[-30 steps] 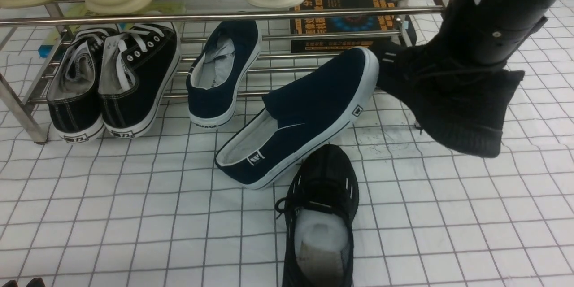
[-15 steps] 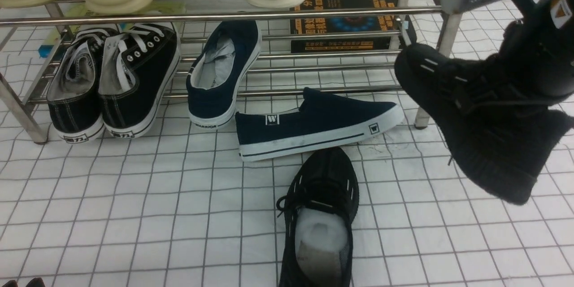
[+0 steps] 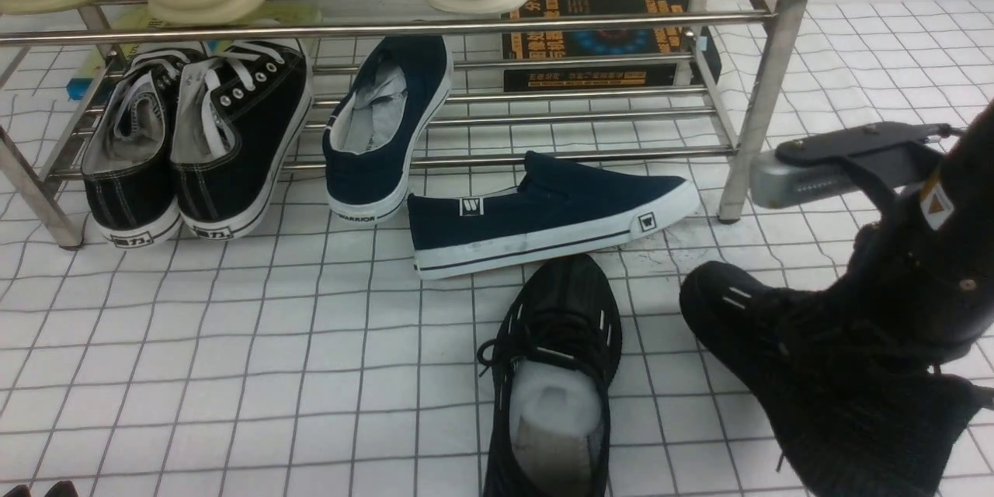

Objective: Take the shoes off the shelf with your hand from the white checkered tablecloth.

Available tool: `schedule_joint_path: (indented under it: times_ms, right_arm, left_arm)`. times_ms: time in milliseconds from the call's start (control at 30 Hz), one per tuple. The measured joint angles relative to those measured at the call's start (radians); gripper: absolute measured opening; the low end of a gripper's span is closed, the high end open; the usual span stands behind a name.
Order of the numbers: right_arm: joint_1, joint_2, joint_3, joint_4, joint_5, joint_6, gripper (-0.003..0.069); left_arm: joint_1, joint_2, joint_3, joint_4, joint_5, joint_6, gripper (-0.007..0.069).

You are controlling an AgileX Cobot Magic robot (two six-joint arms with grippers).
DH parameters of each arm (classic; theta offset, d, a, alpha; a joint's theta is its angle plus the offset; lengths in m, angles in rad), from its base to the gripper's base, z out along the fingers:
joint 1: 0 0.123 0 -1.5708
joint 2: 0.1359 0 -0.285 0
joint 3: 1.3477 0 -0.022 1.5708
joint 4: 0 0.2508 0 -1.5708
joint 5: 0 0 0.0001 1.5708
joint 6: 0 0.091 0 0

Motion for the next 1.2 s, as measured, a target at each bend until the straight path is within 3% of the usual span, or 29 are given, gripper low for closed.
schedule_joint_path:
  times_ms: [233, 533, 1200]
  right_arm:
    - [0.012, 0.135, 0.000, 0.045, -0.097, 0.004, 0.0015]
    - [0.054, 0.177, -0.104, 0.014, -0.097, -0.002, 0.0017]
    - [0.136, 0.383, -0.116, 0.056, -0.142, -0.004, 0.0055]
  left_arm:
    - [0.000, 0.000, 0.000, 0.000, 0.000, 0.000, 0.0240]
    - [0.000, 0.000, 0.000, 0.000, 0.000, 0.000, 0.0242]
    - [0.000, 0.000, 0.000, 0.000, 0.000, 0.000, 0.0242]
